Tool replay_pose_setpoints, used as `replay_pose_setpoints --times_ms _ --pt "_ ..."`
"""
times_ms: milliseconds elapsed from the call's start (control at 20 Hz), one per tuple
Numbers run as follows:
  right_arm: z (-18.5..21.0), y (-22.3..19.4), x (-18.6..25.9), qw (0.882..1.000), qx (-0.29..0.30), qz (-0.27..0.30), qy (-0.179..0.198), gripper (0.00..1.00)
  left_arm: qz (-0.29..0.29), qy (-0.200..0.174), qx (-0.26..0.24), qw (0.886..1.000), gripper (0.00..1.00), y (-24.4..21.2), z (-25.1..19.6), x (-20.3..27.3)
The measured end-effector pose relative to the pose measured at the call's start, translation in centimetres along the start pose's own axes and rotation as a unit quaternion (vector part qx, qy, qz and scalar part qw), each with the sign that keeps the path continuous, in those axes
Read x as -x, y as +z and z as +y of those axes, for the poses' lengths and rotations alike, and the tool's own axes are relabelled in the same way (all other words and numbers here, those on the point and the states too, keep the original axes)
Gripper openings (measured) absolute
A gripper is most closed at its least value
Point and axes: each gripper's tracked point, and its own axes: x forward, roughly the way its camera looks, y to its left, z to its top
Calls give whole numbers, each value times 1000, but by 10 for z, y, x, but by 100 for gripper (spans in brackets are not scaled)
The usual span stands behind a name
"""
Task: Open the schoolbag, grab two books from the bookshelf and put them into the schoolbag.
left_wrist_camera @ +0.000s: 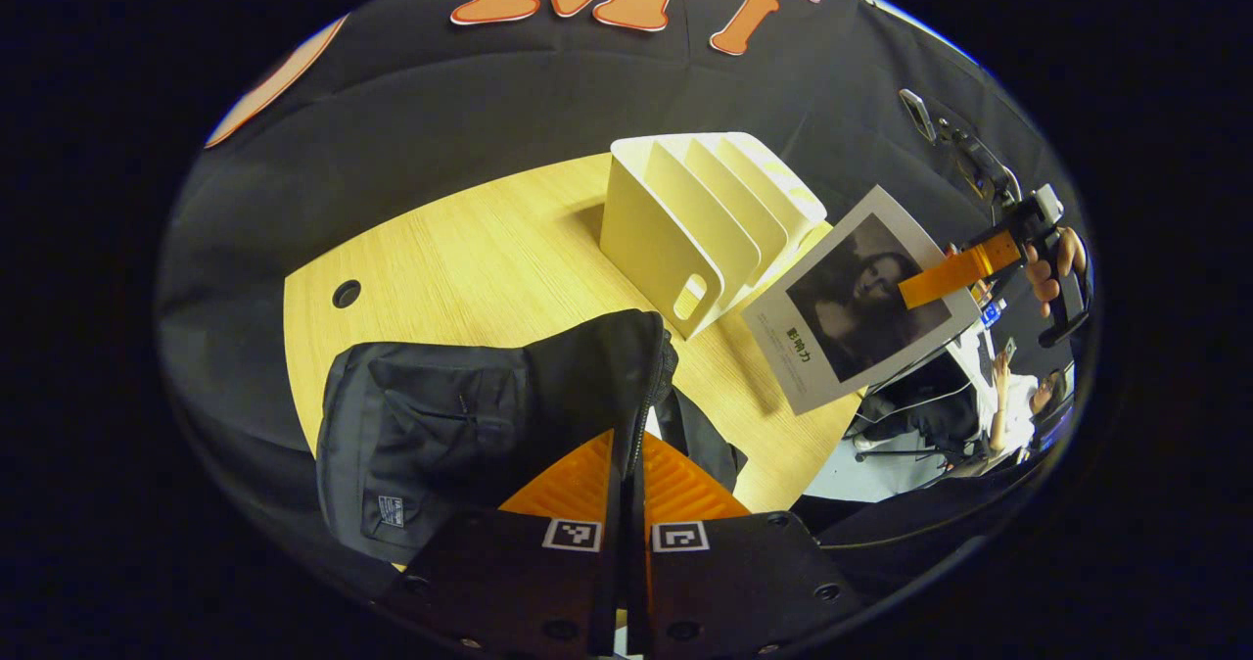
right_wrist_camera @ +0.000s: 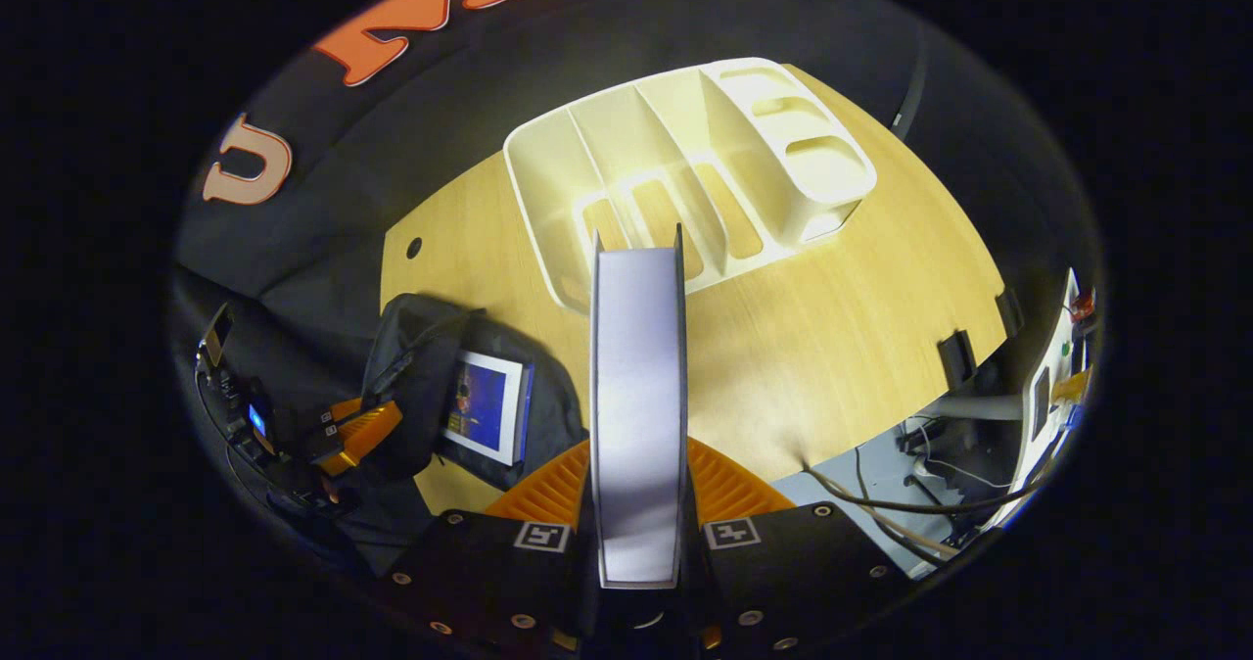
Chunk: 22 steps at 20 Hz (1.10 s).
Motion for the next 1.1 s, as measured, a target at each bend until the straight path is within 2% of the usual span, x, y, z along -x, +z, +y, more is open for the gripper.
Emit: replay_pose_setpoints --times_ms 200,550,1100 --pt "30 -20 2 999 -18 -9 39 35 -1 -3 -17 1000 5 3 3 2" --pt "96 -49 -12 990 -43 0 136 35 -12 -6 -33 999 5 19 9 9" --pt "144 -48 -51 973 -68 -12 222 34 -29 -10 -36 999 5 33 10 19"
